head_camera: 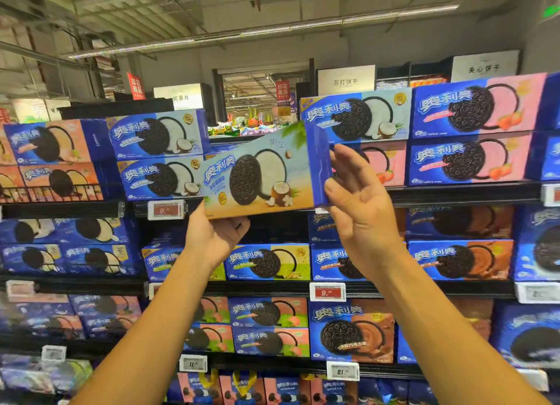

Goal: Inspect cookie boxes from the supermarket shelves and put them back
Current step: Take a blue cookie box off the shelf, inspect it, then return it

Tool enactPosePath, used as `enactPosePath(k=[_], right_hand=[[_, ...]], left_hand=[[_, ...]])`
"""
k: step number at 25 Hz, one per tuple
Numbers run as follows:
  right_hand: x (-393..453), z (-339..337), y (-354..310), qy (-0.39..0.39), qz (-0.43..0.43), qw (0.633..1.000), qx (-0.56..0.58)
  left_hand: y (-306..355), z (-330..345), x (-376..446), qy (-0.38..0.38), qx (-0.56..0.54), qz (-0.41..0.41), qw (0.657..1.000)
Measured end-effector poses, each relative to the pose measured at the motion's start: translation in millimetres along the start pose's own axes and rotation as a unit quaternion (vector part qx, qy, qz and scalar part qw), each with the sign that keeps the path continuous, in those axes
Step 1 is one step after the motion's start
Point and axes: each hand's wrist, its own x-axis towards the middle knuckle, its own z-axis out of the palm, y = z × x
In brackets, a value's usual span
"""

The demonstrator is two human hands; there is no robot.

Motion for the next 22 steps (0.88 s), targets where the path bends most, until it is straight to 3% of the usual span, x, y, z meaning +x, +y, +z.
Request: enactPosePath(k=[10, 14, 18, 22], right_hand=[[-2.0, -9.9, -0.4, -0.029, 0.041, 0.999, -0.008], [2.8, -32.9, 3.4, 0.021, 0.057, 0.998, 0.011], [11.9, -50.9, 13.7, 0.093, 0.073, 0.992, -0.050], [17.8, -60.9, 15.9, 0.140, 0.086, 0.986, -0.029]], left_hand=[[-1.7, -2.3, 0.3, 0.036, 0.012, 0.021, 0.999], [4.1, -5.2, -12.8, -0.020, 0.101, 0.070, 0.992], [1.9, 2.9, -31.0, -0.093, 0.198, 0.122, 0.968], [-2.2, 16.8, -40.4, -0.087, 0.248, 0.159, 0.952]])
